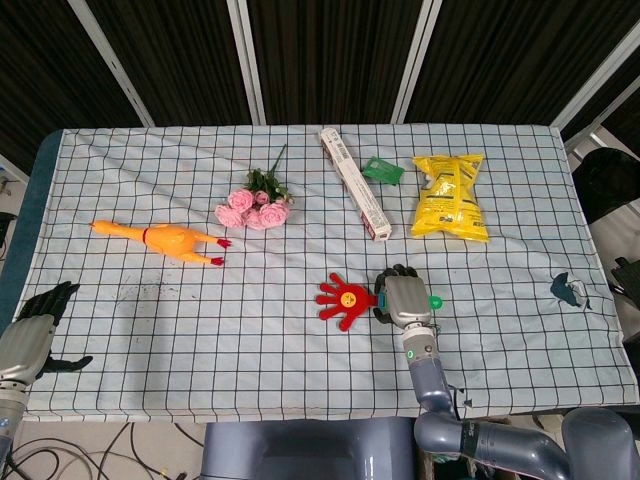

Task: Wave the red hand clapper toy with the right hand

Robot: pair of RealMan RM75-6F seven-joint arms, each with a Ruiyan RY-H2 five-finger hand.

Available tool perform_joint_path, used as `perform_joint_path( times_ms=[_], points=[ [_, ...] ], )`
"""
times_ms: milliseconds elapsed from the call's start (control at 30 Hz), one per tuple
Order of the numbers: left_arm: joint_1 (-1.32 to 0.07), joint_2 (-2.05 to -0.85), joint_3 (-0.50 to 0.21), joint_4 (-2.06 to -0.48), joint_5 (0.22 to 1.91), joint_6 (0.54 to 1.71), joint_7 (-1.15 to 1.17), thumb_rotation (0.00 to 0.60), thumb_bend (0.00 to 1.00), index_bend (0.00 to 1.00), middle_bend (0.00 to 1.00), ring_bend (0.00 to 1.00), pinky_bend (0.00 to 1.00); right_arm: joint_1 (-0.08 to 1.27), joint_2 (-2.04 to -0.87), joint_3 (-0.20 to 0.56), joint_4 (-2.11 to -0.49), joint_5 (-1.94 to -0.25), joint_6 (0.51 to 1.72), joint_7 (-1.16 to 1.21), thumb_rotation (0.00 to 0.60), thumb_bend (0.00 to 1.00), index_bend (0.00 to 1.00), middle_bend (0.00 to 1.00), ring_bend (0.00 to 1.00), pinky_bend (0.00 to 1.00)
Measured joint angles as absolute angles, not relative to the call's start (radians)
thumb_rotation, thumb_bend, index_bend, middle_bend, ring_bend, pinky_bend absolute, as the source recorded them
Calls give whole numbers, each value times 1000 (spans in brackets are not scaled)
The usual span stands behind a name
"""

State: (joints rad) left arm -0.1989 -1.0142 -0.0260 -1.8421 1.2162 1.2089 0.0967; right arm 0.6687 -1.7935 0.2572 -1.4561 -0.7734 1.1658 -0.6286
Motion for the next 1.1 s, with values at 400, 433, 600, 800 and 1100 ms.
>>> perform_joint_path(
  times_ms=[400, 433, 600, 800, 1100],
  points=[
    [-199, -1015, -27, -1843, 1214, 1210, 98, 600, 0, 0, 0, 0, 0, 667, -1798, 254, -1442, -771, 1160, -621, 600, 315, 584, 289, 147, 152],
    [-199, -1015, -27, -1842, 1214, 1210, 99, 600, 0, 0, 0, 0, 0, 666, -1798, 255, -1441, -772, 1160, -619, 600, 315, 584, 289, 147, 152],
    [-199, -1015, -27, -1843, 1214, 1210, 99, 600, 0, 0, 0, 0, 0, 667, -1796, 256, -1442, -777, 1159, -615, 600, 314, 584, 289, 147, 152],
    [-199, -1015, -26, -1843, 1213, 1210, 99, 600, 0, 0, 0, 0, 0, 665, -1797, 256, -1442, -775, 1158, -613, 600, 314, 584, 289, 148, 152],
    [-200, -1013, -26, -1845, 1211, 1207, 98, 600, 0, 0, 0, 0, 0, 663, -1796, 256, -1444, -774, 1155, -607, 600, 328, 587, 298, 157, 152]
  ],
)
